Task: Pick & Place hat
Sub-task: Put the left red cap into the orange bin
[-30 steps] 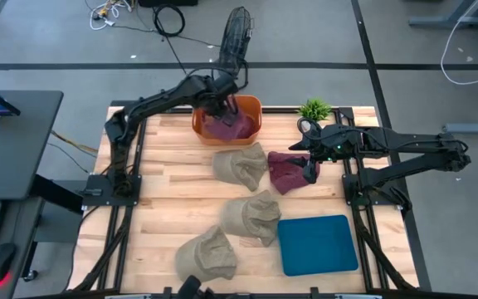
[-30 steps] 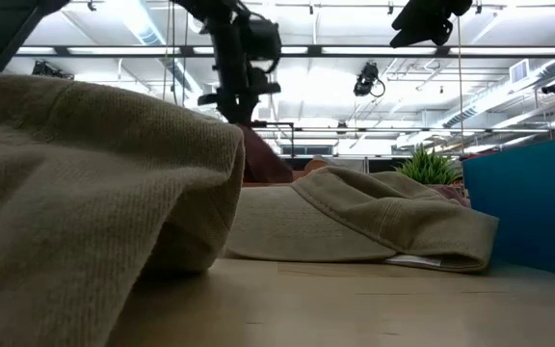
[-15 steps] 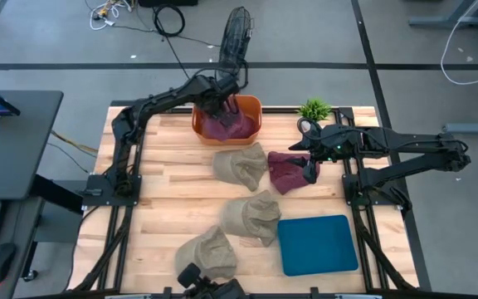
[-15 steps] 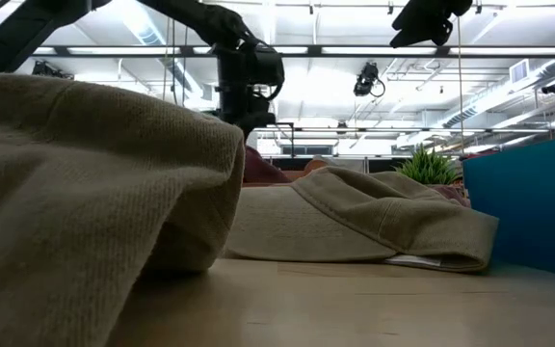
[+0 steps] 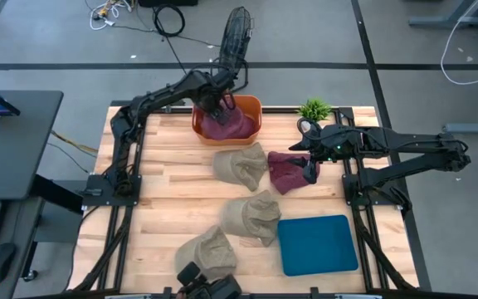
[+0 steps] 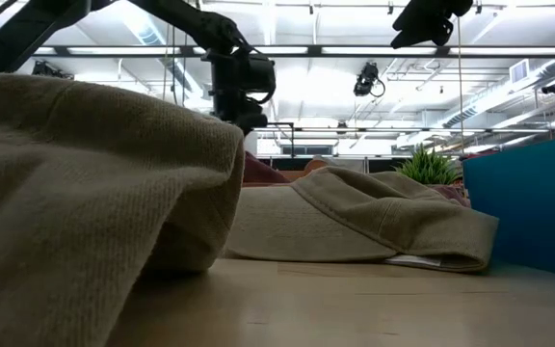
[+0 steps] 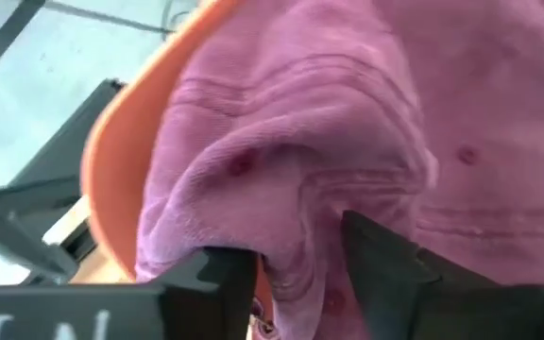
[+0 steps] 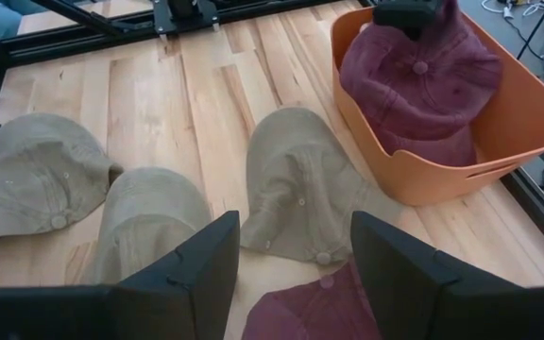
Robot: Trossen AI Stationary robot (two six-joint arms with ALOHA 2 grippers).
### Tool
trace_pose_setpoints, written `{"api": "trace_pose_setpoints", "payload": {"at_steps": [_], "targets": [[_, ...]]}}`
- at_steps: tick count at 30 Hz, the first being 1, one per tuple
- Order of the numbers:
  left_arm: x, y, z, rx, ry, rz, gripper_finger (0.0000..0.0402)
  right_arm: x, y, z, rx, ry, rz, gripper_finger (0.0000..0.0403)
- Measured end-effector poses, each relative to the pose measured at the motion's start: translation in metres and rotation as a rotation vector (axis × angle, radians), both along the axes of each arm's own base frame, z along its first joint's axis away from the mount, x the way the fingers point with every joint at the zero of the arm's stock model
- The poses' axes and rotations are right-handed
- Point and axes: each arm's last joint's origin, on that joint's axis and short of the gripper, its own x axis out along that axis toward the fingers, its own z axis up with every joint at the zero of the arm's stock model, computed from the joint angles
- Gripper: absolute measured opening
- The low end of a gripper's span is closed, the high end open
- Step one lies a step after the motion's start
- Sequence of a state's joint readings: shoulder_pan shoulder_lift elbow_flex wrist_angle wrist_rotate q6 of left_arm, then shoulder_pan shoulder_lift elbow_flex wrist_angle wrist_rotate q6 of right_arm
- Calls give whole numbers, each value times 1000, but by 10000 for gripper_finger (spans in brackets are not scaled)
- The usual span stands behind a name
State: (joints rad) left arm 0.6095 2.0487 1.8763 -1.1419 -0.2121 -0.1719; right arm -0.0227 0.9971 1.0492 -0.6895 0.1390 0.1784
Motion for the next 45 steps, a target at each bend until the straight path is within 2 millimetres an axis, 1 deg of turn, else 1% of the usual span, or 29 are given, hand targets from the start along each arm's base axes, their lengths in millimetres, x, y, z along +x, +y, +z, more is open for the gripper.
{"api": "trace_pose_setpoints", "payload": {"at_steps": [3, 5, 7, 12, 13, 15, 17, 19, 22, 23, 24, 27, 31, 37, 45], "targets": [[-2, -6, 6, -20, 5, -19, 177, 0, 0, 0, 5, -1, -3, 210], [-3, -12, 24, -3, -20, -28, 180, 0, 0, 0, 16, -3, -11, 210], [-6, -17, 46, 29, -44, -34, 180, 0, 0, 0, 19, -3, -13, 210], [-10, -27, 95, 165, -92, -40, 169, 0, 0, 0, 19, -3, -13, 210], [-11, -29, 102, 175, -116, -44, 166, 0, 0, 0, 19, -3, -13, 210], [-11, -34, 107, 151, -128, -81, 153, 0, 0, 0, 19, -3, -13, 210], [-7, -39, 102, 124, -126, -108, 131, 0, 0, 0, 19, -3, -13, 210], [-1, -46, 87, 87, -95, -129, 97, 0, 0, 0, 19, -3, -13, 210], [6, -53, 56, 13, -50, -158, 33, 0, 0, 0, 18, -1, -14, 210], [7, -55, 44, -30, -38, -166, 17, 0, 0, 0, 18, -1, -15, 210], [8, -56, 32, -65, -39, -173, 10, 0, 0, 0, 18, -1, -15, 210], [8, -58, 3, -113, -13, -175, 5, 0, 0, 0, 18, 0, -15, 210], [5, -59, -17, -135, 8, -149, 3, 0, 0, 0, 17, 0, -15, 210], [-5, -47, -43, -136, 10, -105, 2, 0, 0, 0, 17, 1, -16, 210], [-19, -26, -64, -116, -37, -19, 1, 0, 0, 0, 17, 2, -15, 210]]}}
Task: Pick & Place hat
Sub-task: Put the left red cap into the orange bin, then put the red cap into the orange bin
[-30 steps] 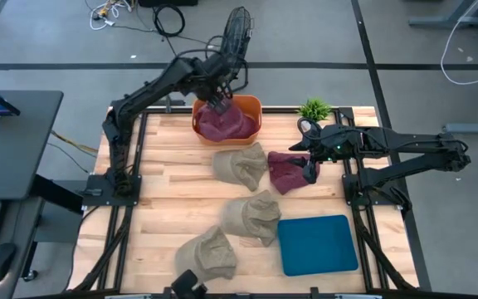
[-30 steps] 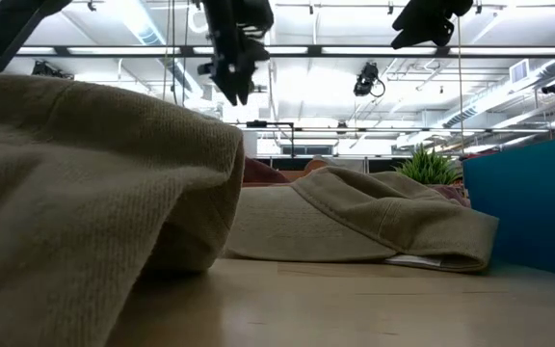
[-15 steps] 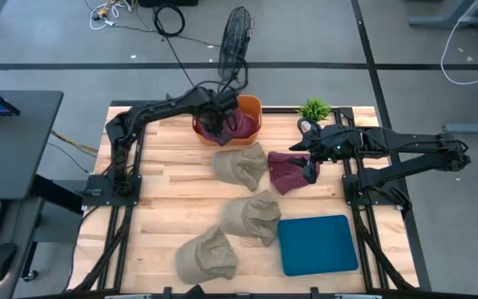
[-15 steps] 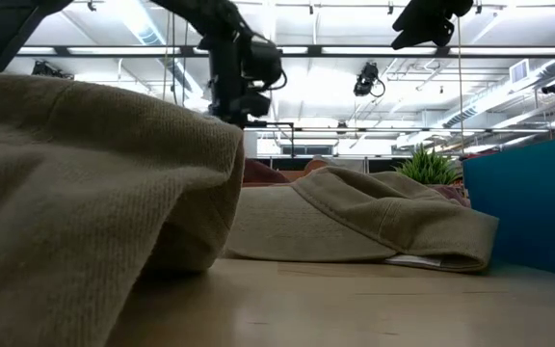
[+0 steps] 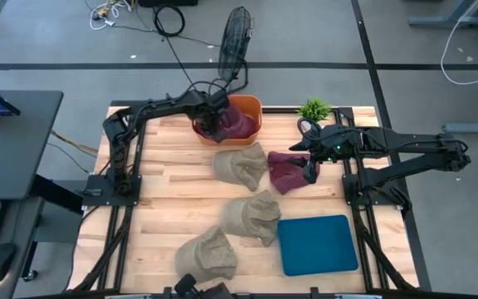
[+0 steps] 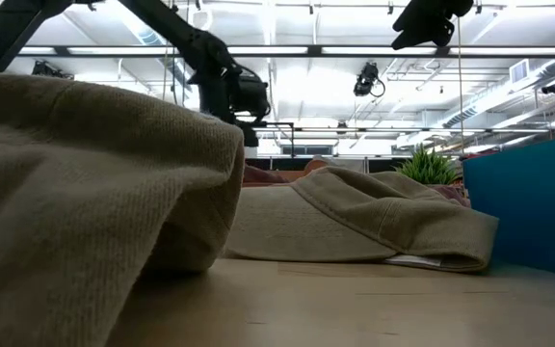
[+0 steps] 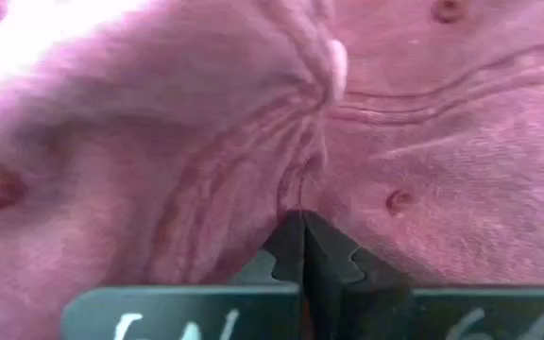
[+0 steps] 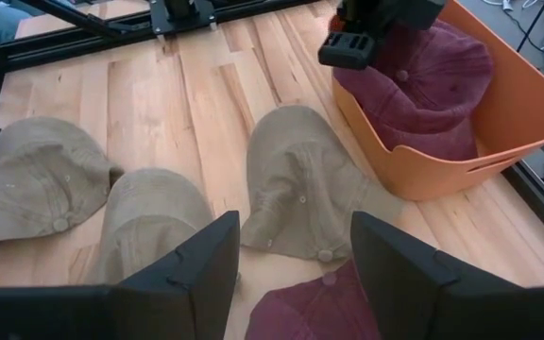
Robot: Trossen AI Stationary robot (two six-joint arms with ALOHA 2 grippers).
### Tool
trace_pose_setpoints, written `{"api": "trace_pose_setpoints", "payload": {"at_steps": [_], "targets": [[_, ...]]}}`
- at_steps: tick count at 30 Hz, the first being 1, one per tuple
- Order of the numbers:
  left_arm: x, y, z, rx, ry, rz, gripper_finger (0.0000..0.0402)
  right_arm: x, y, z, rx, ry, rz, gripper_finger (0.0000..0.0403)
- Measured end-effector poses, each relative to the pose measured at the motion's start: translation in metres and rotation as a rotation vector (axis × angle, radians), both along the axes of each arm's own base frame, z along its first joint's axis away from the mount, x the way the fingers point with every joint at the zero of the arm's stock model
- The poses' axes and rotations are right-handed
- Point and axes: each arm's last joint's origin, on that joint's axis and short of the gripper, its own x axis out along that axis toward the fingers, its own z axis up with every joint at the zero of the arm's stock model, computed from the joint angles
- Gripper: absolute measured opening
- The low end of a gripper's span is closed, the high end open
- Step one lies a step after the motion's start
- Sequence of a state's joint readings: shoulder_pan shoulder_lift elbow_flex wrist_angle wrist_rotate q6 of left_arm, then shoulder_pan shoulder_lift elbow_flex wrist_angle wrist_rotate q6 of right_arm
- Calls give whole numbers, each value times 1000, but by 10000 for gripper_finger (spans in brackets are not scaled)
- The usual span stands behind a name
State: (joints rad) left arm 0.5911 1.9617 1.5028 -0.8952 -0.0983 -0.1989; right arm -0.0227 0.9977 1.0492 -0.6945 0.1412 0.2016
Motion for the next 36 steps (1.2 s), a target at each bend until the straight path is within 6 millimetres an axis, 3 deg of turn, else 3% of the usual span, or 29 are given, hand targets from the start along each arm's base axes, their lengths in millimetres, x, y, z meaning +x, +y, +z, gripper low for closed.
{"api": "trace_pose_setpoints", "payload": {"at_steps": [8, 13, 22, 27, 32, 36], "targets": [[-18, 13, -23, -46, -21, 60, 2, 0, 0, 0, 1, 3, 1, 210], [-21, 15, -25, -46, -19, 51, 2, 0, 0, 0, 1, 3, 2, 210], [-5, 20, 10, 0, -94, 1, 2, 0, 0, 0, 1, 3, 2, 210], [-5, 19, 52, -49, -66, -5, 2, -2, -1, -4, -2, 43, -7, 210], [-2, 7, 124, -15, -99, -107, 2, 1, -7, -25, 62, 247, -87, 210], [-5, -8, 188, 81, -226, -145, 2, 17, -17, -47, 99, 389, -160, 210]]}}
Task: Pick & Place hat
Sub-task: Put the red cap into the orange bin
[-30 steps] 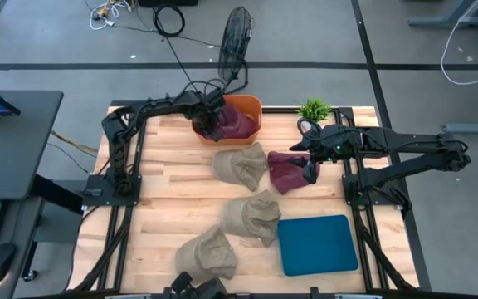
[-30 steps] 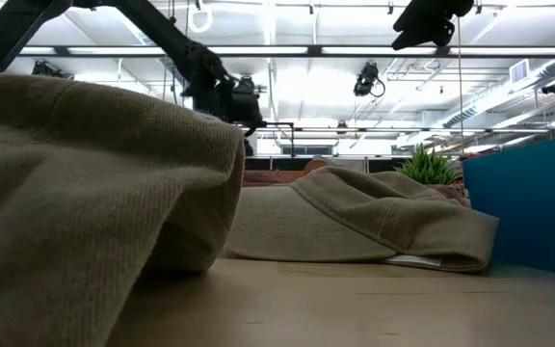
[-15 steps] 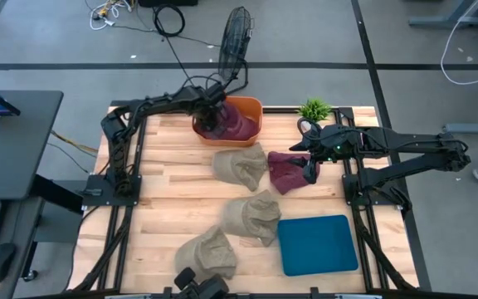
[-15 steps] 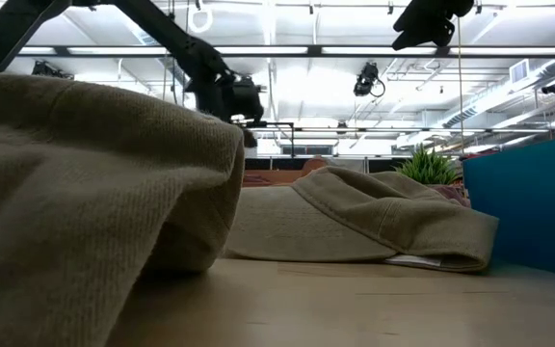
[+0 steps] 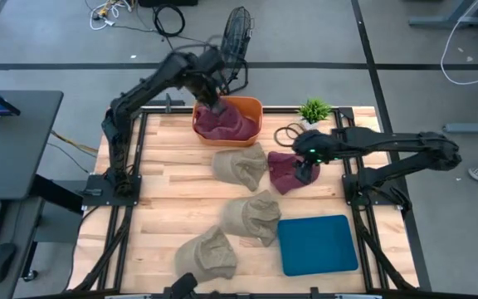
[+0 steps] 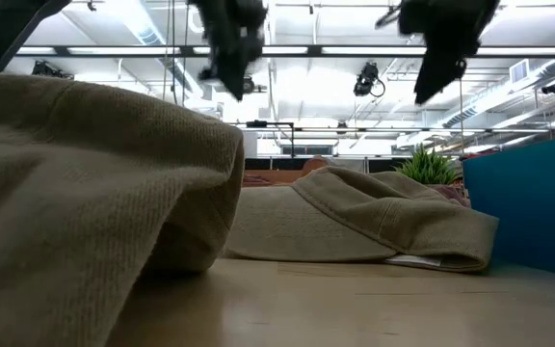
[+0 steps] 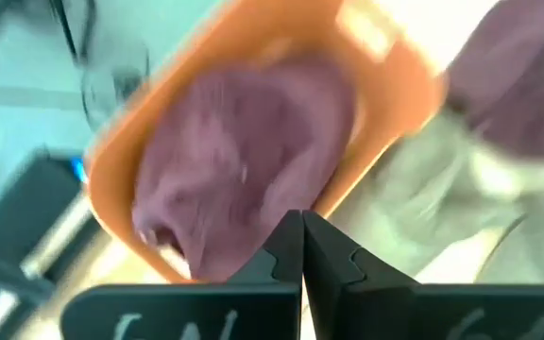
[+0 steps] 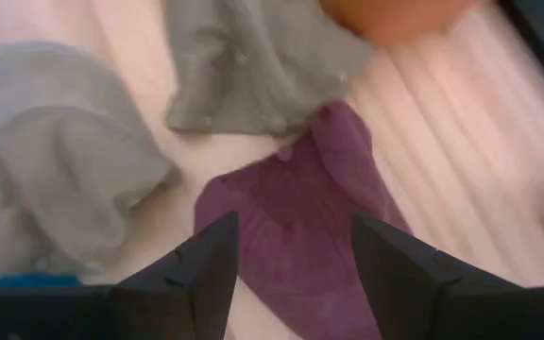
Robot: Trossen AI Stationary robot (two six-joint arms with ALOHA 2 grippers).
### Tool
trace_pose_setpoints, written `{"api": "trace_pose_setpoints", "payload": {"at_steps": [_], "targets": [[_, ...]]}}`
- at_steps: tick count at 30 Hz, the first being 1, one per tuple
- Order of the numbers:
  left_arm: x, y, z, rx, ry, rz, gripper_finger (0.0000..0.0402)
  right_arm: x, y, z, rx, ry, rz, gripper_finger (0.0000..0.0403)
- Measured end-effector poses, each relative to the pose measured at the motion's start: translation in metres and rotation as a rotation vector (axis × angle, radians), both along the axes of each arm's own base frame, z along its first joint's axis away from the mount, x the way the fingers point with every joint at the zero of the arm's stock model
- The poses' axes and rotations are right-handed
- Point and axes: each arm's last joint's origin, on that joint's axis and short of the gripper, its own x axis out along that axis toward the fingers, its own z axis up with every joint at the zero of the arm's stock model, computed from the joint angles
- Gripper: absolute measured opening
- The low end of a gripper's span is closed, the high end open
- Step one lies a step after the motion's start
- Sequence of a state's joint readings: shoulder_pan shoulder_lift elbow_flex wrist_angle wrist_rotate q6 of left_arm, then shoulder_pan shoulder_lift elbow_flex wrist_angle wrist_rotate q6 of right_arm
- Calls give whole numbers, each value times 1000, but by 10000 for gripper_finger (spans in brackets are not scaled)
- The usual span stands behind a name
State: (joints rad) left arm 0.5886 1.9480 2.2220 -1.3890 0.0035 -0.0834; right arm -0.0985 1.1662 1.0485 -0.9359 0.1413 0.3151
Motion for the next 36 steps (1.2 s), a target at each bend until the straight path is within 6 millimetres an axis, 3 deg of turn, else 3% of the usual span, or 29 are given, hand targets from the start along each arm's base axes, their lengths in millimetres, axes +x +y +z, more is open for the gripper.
{"api": "trace_pose_setpoints", "payload": {"at_steps": [3, 7, 14, 18, 27, 31, 36], "targets": [[-3, -12, 36, 71, -104, -25, 5, 13, -11, -17, 34, 72, -121, 210], [-20, -31, 53, 125, -170, -74, 32, 18, -26, -36, 44, 202, -247, 210], [-41, -52, 54, 144, -107, -33, 120, 30, -46, -64, 53, 341, -290, 210], [-42, -58, 55, 171, -98, -20, 159, 37, -55, -81, 64, 405, -319, 210], [-42, -57, 56, 189, -92, -9, 177, 47, -73, -110, 70, 487, -336, 204], [-42, -57, 56, 189, -91, -9, 171, 48, -77, -119, 108, 509, -331, 162], [-43, -57, 57, 198, -91, -5, 150, 48, -77, -118, 129, 507, -312, 52]]}}
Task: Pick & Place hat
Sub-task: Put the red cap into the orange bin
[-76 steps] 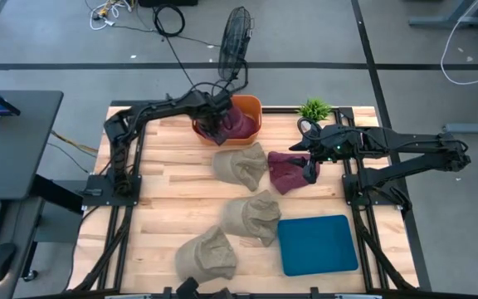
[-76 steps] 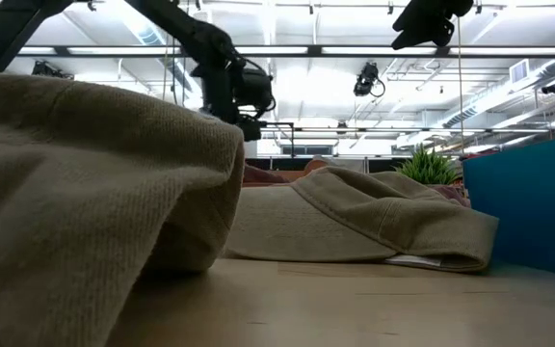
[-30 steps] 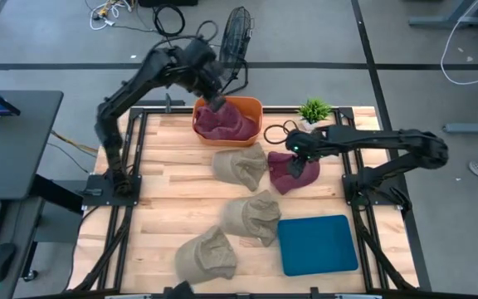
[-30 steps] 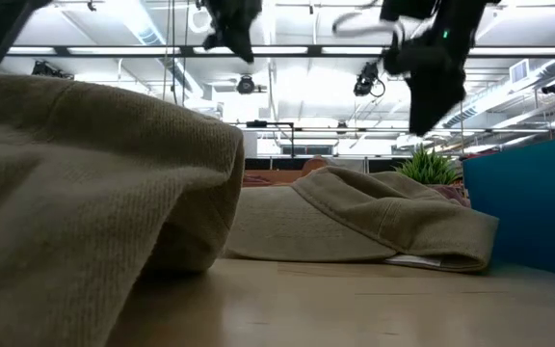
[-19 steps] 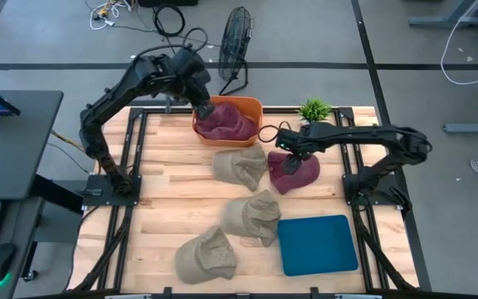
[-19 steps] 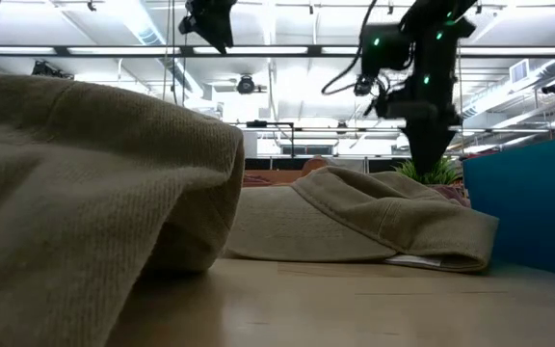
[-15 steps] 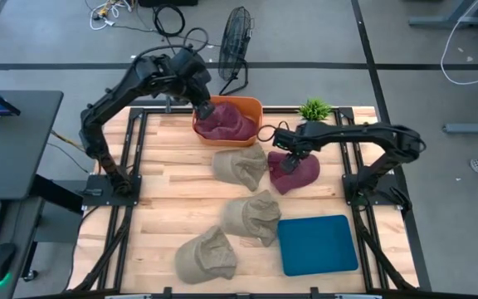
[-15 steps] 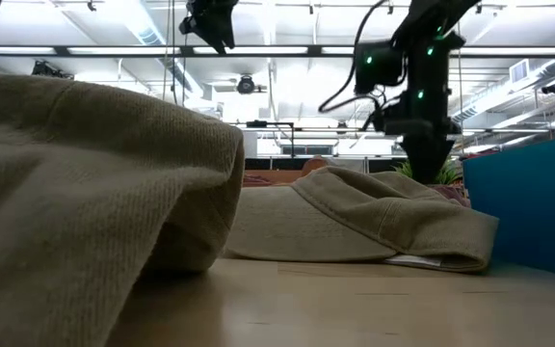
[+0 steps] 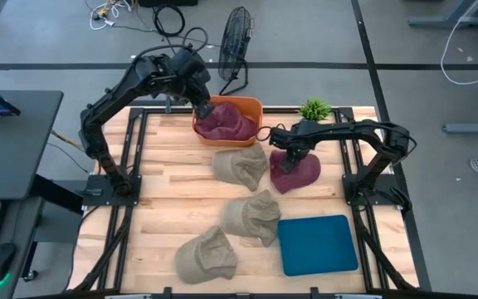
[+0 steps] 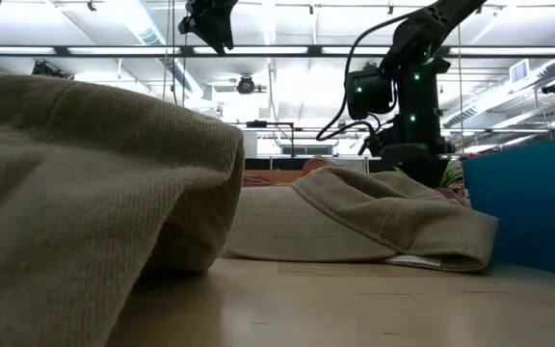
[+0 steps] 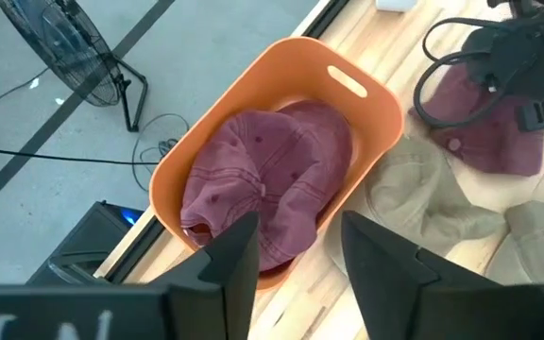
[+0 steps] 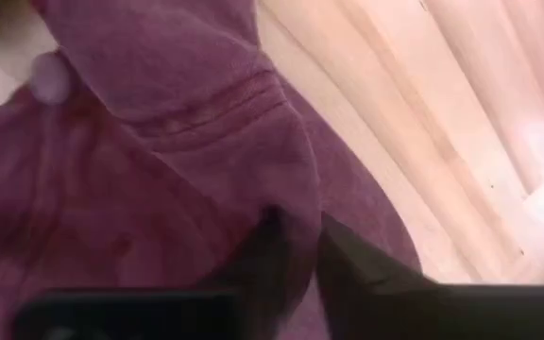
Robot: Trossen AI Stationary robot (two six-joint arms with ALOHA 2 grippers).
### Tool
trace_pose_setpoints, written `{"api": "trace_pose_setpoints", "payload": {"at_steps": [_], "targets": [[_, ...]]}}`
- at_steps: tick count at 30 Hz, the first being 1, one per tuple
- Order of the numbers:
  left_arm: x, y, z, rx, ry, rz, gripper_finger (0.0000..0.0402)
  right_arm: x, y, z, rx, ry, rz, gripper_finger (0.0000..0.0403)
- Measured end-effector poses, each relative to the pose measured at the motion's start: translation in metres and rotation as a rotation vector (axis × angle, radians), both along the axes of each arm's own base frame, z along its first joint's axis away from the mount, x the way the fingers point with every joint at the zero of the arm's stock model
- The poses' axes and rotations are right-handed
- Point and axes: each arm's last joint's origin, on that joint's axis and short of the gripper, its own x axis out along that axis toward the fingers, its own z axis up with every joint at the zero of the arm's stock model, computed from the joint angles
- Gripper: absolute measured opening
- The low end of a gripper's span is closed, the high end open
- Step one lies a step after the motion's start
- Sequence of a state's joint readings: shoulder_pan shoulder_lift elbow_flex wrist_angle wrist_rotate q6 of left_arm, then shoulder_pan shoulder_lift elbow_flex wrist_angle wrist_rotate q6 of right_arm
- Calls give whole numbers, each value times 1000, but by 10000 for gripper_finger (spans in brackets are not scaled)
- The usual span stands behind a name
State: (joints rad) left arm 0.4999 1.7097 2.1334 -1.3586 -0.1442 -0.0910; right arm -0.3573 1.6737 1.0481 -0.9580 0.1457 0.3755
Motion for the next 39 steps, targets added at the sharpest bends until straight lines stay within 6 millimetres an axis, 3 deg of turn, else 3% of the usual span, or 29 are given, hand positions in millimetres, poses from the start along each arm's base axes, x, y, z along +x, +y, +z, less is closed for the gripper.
{"api": "trace_pose_setpoints", "payload": {"at_steps": [2, 8, 15, 20, 25, 29, 32, 35, 39], "targets": [[-1, -1, 2, 24, -1, 14, 133, -2, 1, 5, 3, -10, 13, 16], [-14, -8, 15, 69, -39, 30, 85, -16, 9, 35, 50, -107, -12, 13], [-34, -20, 33, 93, -109, 38, 44, -30, 12, 114, -59, -416, -47, 5], [-41, -24, 39, 98, -139, 50, 16, -20, 3, 170, -189, -730, -41, 3], [-41, -24, 39, 95, -139, 51, 4, 6, -12, 197, -265, -853, -2, 2], [-41, -24, 39, 96, -140, 52, 4, 35, -33, 202, -327, -914, 15, 2], [-40, -24, 39, 99, -146, 52, 4, 57, -53, 193, -396, -909, -22, 2], [-39, -23, 40, 109, -161, 54, 4, 77, -72, 173, -427, -882, -58, 2], [-38, -22, 42, 121, -175, 49, 3, 96, -91, 130, -391, -771, -73, 2]]}}
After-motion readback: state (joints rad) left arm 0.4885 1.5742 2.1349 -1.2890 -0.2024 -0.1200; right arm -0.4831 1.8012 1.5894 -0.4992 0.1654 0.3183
